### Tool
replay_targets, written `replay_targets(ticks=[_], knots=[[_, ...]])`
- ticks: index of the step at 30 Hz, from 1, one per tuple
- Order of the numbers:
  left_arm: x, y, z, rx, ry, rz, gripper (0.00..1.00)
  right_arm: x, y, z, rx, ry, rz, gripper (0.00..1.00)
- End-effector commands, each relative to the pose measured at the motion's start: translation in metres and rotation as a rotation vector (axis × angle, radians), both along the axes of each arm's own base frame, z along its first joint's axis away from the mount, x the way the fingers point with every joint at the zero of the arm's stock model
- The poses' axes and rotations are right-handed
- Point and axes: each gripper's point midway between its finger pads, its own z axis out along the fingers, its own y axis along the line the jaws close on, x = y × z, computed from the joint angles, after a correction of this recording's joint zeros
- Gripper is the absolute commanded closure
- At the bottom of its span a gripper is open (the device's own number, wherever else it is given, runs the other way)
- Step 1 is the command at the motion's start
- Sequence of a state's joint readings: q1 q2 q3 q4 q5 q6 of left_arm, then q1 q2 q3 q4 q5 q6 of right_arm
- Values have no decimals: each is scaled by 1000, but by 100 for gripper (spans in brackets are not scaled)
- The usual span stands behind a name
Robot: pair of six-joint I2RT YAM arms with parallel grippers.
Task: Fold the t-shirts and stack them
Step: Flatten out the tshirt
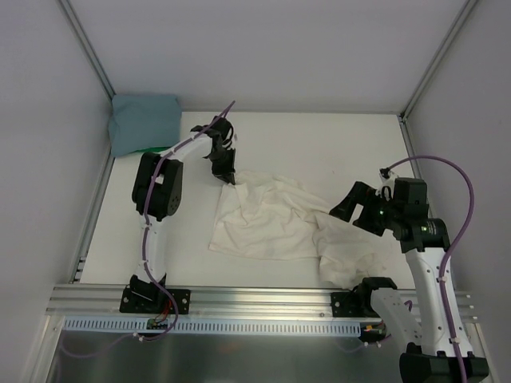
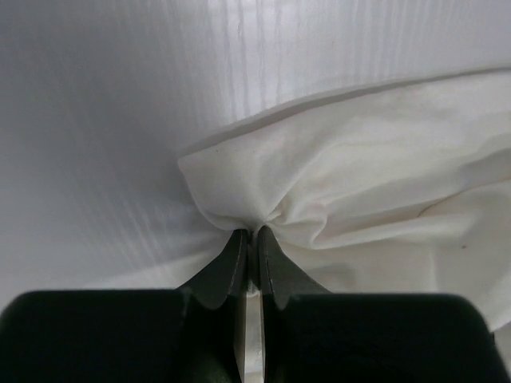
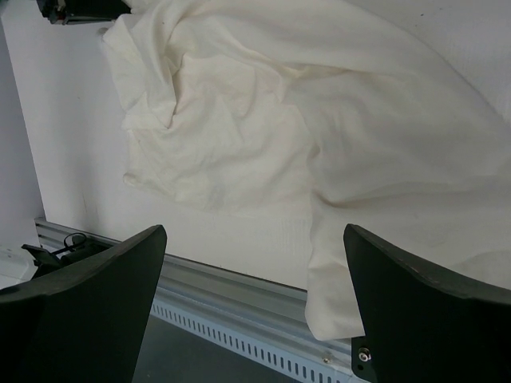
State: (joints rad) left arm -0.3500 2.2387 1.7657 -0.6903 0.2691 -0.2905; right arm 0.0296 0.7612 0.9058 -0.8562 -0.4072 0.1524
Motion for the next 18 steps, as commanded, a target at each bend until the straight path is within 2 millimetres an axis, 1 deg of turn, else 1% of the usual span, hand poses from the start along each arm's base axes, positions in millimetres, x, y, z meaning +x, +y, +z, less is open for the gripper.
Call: replay_targets(ticks=[1,2,3,4,5,6,7,8,9,11,12,13,14,15,16,17,18], knots=[[-6,18,47,76,-134,-9,100,4,-2,-5,-7,-19,-2,1],[-14,27,49,103,-144,-15,100,7,-2,-8,-8,-19,-3,0],[-14,32,77,102,-214,-11,100,8,-2,-11,-9,-13,-5,0],[-16,41,87,139,-250,-6,100,9,-2,-17,-10,0,-4,1],[-23,48,92,157,-262,-4,100,13,-2,-18,-9,-5,-5,1],[-26,52,120,150,-332,5,100,16,-2,-24,-9,17,-3,1],[-31,57,131,159,-355,7,100,18,-2,-28,-10,24,-1,1],[-37,67,151,173,-411,26,100,21,-2,-31,-11,27,0,1],[-41,69,160,174,-432,29,100,25,-2,-37,-14,52,0,1],[-51,76,173,182,-460,35,100,33,-2,-39,-16,49,0,1],[-57,79,189,170,-496,41,100,36,-2,-41,-13,58,-1,0],[-62,80,194,165,-503,41,100,40,-1,-44,-10,75,-5,0],[-69,81,195,159,-495,37,100,46,-1,-43,-7,66,-7,0],[-76,81,206,134,-516,37,100,51,0,-42,-2,64,-10,1],[-81,80,210,120,-524,37,100,56,0,-47,3,87,-16,1],[-89,80,219,101,-545,38,100,63,1,-47,4,80,-18,1],[-96,75,223,66,-549,23,100,68,1,-46,5,80,-22,1]])
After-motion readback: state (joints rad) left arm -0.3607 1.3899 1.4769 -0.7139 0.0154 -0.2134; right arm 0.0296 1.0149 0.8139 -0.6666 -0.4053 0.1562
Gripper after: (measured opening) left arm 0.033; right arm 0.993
